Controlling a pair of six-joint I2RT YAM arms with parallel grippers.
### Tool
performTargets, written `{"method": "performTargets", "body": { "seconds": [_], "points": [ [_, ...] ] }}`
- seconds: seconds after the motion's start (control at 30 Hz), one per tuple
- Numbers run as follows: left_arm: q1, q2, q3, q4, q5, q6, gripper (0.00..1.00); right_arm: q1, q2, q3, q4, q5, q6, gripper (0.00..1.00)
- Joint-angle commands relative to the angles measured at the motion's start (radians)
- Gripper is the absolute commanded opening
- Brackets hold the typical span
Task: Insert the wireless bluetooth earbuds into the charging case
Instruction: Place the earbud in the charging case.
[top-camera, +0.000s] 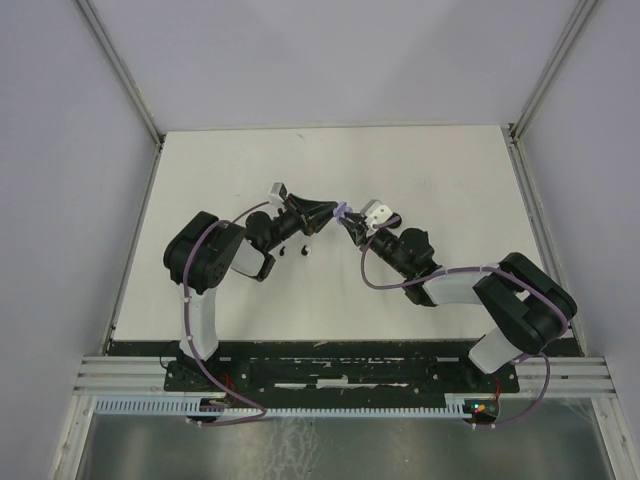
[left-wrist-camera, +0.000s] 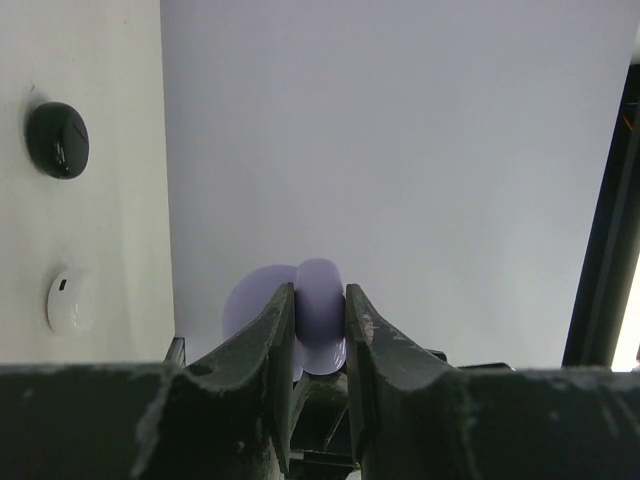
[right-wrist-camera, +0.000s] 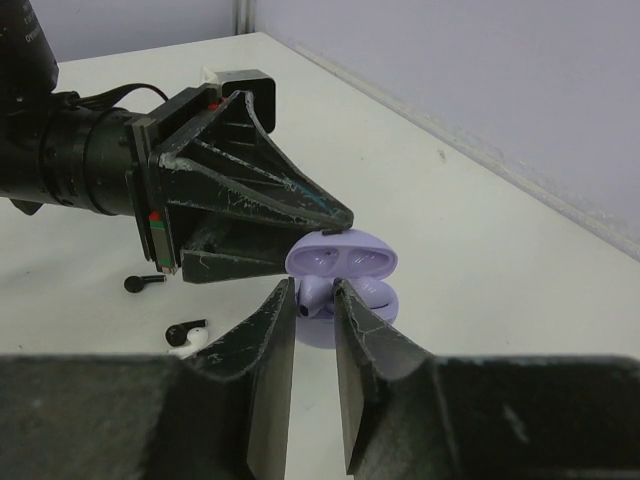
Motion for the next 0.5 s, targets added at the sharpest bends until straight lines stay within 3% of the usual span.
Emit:
{"method": "performTargets", "body": {
  "seconds": [0.0, 0.2, 0.3, 0.47],
  "points": [
    [-0.002, -0.029, 0.039, 0.070, -0.028, -0.039, 0.03, 0.003, -0.033, -0.002, 0.010, 0.001, 0.013, 0.30],
    [-0.003, -0.022, 0.039, 0.067, -0.031, -0.034, 0.03, 0.002, -0.065, -0.015, 0.048, 0.020, 0.032, 0.38],
    [-0.002, -0.017, 0.037, 0.061, -0.031, -0.027, 0.03, 0.002, -0.096, -0.038, 0.112, 0.034, 0.043, 0.49],
    [-0.003, 0.008, 0.030, 0.081, -0.034, -0.030, 0.03, 0.002, -0.209, -0.021, -0.030, 0.141, 0.076, 0.52]
  ]
}}
